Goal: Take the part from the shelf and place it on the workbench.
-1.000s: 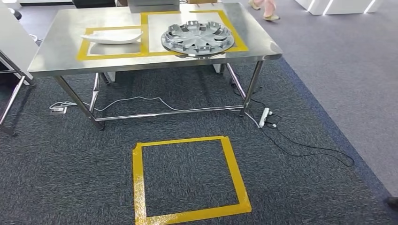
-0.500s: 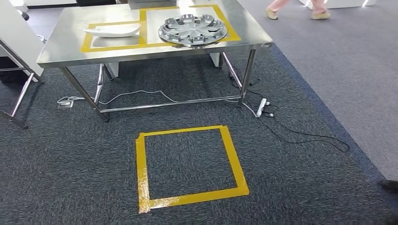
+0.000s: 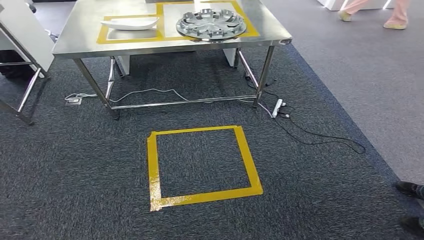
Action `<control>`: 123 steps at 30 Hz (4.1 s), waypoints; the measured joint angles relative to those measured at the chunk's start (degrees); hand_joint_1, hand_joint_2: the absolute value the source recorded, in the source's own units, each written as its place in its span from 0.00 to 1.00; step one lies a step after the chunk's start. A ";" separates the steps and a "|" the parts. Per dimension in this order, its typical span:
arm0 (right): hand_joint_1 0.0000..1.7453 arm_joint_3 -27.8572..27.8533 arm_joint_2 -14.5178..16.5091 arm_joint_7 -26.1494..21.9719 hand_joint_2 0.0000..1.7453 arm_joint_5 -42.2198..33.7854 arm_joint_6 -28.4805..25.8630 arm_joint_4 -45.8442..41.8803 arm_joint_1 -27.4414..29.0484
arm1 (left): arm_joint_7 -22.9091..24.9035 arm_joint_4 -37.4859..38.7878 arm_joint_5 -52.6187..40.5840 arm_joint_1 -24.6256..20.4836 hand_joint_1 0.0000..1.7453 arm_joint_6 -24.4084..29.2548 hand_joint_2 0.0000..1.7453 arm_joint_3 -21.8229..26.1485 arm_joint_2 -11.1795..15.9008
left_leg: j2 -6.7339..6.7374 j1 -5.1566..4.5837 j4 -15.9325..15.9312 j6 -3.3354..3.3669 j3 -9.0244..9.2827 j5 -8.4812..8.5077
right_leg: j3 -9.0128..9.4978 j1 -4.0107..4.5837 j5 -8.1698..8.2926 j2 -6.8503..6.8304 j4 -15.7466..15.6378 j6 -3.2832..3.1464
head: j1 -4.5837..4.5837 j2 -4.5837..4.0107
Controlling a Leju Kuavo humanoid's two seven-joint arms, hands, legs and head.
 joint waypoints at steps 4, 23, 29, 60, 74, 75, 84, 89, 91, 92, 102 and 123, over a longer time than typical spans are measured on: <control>0.00 -0.05 0.00 -0.05 0.00 0.10 0.02 0.02 0.16 | 0.01 0.04 -0.21 0.11 0.00 0.00 0.00 -0.02 0.04 | 0.26 -0.24 0.16 0.33 -2.21 1.73 | -4.03 -0.13 -6.94 0.30 12.79 0.56 | 0.40 0.00; 0.00 -0.17 -0.04 -0.10 0.00 0.14 0.60 0.27 0.08 | 0.25 0.09 -0.41 0.05 0.00 0.10 0.00 -0.04 0.17 | 0.21 -0.45 0.72 -1.04 -4.32 3.76 | 8.14 0.58 -1.98 0.12 -5.61 -1.48 | 0.31 0.00; 0.00 -0.25 -0.04 -0.75 0.00 0.09 1.48 0.32 0.09 | 0.25 0.09 -0.41 0.06 0.00 0.14 0.00 -0.04 0.17 | 0.21 -0.45 0.79 -1.11 -4.46 3.82 | 8.44 0.52 -1.88 0.13 -5.56 -1.52 | 0.32 0.00; 0.00 -1.74 -0.20 -2.11 0.00 -1.41 3.44 0.48 -0.08 | 0.78 0.14 -1.01 -0.07 0.00 -0.03 0.00 -0.23 0.44 | 0.53 0.04 -0.20 0.30 -4.68 4.68 | 6.15 0.23 -4.51 0.35 -1.65 -0.17 | 0.62 -0.01; 0.00 -2.89 -0.58 -2.18 0.00 -1.95 4.77 0.85 -0.29 | 0.69 0.36 -0.93 -0.09 0.00 -0.22 0.00 -0.30 0.62 | 2.73 0.77 3.60 -3.34 -5.90 2.15 | 6.79 -1.37 -2.55 -1.01 -3.42 -0.90 | 0.68 0.00; 0.00 -2.91 -0.59 -2.18 0.00 -1.95 4.78 0.85 -0.33 | 0.69 0.37 -0.93 -0.09 0.00 -0.22 0.00 -0.30 0.61 | 1.89 0.88 5.75 -3.57 -6.74 0.48 | 6.77 -1.37 -2.31 -0.61 -3.44 -1.31 | 0.58 0.00; 0.00 -2.92 -0.53 -2.18 0.00 -1.95 4.80 0.95 -0.32 | 0.69 0.44 -0.93 0.15 0.00 -0.21 0.00 -0.28 0.75 | -4.01 0.31 5.60 -0.84 -5.92 1.93 | 6.18 -0.28 -1.66 4.57 -3.22 -1.84 | 0.30 0.00; 0.00 -2.92 -0.60 -2.19 0.00 -1.95 5.32 1.09 -0.40 | 0.65 0.46 -0.91 0.02 0.00 -0.20 0.00 -0.30 0.68 | -3.63 0.27 1.89 -0.47 -4.82 2.89 | 4.44 -0.68 -1.64 5.77 -2.74 -0.12 | 0.26 -0.01; 0.00 -2.92 -0.68 -2.17 0.00 -1.95 5.36 1.11 -0.41 | 0.62 0.48 -0.92 -0.04 0.00 -0.21 0.00 -0.30 0.56 | -2.08 0.54 1.08 -0.26 -4.70 3.37 | 2.20 -0.54 -4.58 3.15 1.55 0.32 | 0.75 -0.01; 0.00 -2.92 -0.68 -2.18 0.00 -1.95 5.38 1.11 -0.50 | 0.61 0.48 -0.92 0.00 0.00 -0.21 0.00 -0.30 0.53 | -1.30 0.51 0.98 -0.13 -4.77 3.42 | 0.39 -0.52 -6.67 1.91 5.24 0.58 | 1.00 -0.01; 0.00 -2.92 -0.92 -2.23 0.00 -1.95 5.49 1.11 -0.62 | 0.60 0.49 -0.93 -0.21 0.00 -0.26 0.00 -0.30 0.59 | 4.25 -0.05 1.73 -1.82 -4.38 2.87 | 7.27 -0.53 -2.37 -2.37 -4.55 -0.33 | 0.88 0.00; 0.00 -2.92 -0.92 -2.19 0.00 -1.95 5.56 1.30 -0.64 | 0.60 0.49 -0.92 -0.03 0.00 -0.26 0.00 -0.29 0.60 | -0.59 0.55 0.75 -0.14 -4.18 3.29 | -0.52 -0.95 -7.22 1.48 7.20 0.81 | 0.92 0.00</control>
